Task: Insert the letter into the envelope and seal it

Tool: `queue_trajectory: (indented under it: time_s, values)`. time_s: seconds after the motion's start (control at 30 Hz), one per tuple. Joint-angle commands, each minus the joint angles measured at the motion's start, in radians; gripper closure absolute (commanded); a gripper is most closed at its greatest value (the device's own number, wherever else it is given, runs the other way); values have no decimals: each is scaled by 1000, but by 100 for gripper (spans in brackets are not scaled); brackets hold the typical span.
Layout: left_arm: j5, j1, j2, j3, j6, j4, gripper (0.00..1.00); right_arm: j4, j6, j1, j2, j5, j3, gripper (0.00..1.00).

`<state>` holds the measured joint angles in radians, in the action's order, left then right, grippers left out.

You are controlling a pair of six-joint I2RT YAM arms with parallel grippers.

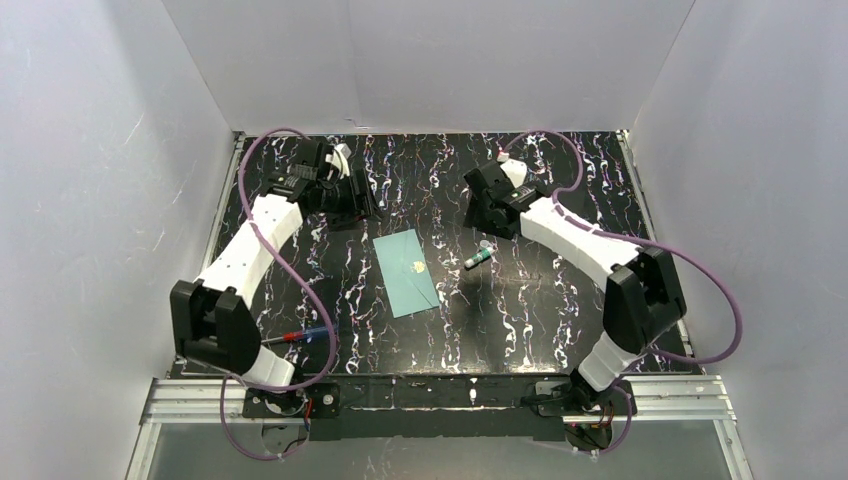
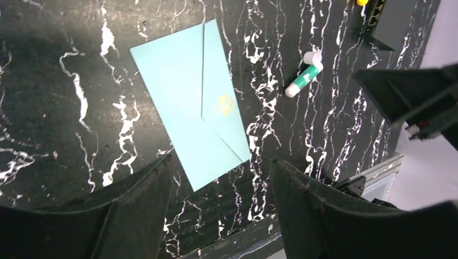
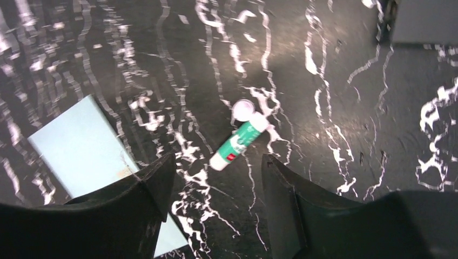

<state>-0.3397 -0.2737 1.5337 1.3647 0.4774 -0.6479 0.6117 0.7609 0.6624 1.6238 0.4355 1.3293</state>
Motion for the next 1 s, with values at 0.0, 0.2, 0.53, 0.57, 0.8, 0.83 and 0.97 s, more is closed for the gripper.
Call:
queue_trajectory:
  time_s: [0.0,0.2,0.53,0.57,0.8,0.83,0.97]
  values:
    - [90,5,-97,-88,-16,15,35,83,191,-27,50,17,-16,34]
    - [72,3,-125,-136,-8,30,33,40,234,-39,104,-25,-56,36]
    - [63,4,-110,-129,1,21,34,53,327,-41,197,-35,-73,42]
    - [65,3,-109,-129,2,20,34,75,338,-41,209,-26,-62,43]
    - [62,4,-102,-125,3,18,34,87,335,-41,256,34,-42,44]
    - [60,3,-99,-122,3,18,34,89,331,-41,266,38,-35,44]
    - [53,3,-91,-111,3,13,34,110,317,-43,302,64,-16,44]
